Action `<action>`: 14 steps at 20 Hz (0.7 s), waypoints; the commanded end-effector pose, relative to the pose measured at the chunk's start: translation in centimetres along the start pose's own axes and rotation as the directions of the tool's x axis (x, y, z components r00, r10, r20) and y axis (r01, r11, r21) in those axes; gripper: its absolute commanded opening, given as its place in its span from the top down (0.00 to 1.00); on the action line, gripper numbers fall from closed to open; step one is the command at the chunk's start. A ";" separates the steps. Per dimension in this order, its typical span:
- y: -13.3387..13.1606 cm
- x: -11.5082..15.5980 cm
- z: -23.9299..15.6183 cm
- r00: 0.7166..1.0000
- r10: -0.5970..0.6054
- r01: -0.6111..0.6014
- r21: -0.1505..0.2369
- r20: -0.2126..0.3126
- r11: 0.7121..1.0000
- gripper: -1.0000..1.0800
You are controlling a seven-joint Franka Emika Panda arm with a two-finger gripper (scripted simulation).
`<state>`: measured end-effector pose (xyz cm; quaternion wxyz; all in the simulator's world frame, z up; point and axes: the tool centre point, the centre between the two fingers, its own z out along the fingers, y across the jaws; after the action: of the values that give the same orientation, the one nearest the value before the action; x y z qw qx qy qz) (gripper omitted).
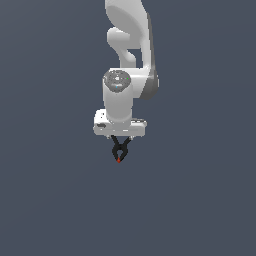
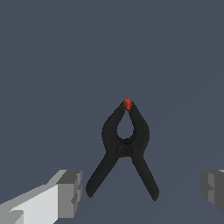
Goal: Pick up the object and move it to a goal position.
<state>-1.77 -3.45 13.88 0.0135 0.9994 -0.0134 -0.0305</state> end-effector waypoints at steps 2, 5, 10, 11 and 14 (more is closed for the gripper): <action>0.4 0.0 -0.2 1.000 0.001 -0.001 -0.001 0.002 1.000 0.04; 0.3 0.0 -0.1 1.000 0.001 -0.001 -0.001 0.001 1.000 0.04; 0.3 -0.1 0.6 1.000 0.007 -0.007 0.002 -0.005 1.000 0.04; 0.3 -0.2 0.9 1.000 0.009 -0.009 0.004 -0.007 1.000 0.04; 0.3 -0.3 1.9 1.000 0.017 -0.017 0.008 -0.015 1.000 0.04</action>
<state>-2.10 -3.76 12.55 0.0108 0.9994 -0.0199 -0.0247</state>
